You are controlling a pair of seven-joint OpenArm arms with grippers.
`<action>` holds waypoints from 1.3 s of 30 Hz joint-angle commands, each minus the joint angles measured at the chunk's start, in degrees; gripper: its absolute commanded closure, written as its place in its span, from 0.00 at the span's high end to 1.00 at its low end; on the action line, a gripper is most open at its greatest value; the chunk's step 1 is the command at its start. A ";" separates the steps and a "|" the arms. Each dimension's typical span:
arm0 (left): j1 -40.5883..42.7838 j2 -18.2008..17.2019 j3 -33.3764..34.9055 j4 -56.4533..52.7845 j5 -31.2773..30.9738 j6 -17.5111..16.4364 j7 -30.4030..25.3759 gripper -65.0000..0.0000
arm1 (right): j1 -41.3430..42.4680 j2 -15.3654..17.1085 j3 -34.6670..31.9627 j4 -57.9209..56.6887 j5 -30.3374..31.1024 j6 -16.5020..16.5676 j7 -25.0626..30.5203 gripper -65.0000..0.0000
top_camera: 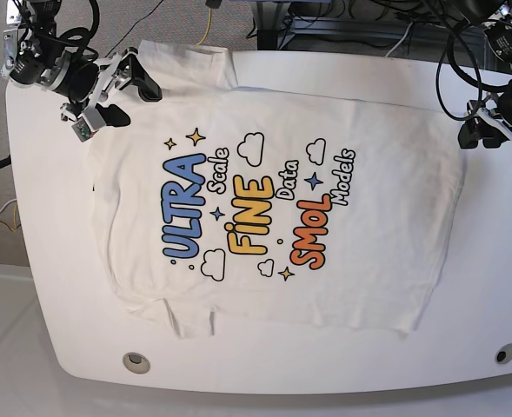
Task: Fold the T-shirt properly
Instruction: 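Move the left gripper down to the shirt's side edge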
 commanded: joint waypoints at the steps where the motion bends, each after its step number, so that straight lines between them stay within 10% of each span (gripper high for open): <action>1: 0.59 -0.65 -1.88 0.80 -1.53 -0.08 -1.06 0.55 | -0.12 1.06 0.39 0.66 1.13 0.39 1.11 0.70; 39: -1.78 -0.56 -3.46 -11.51 -1.88 -0.08 -2.12 0.55 | -0.04 1.15 0.39 0.66 1.13 0.48 -0.82 0.70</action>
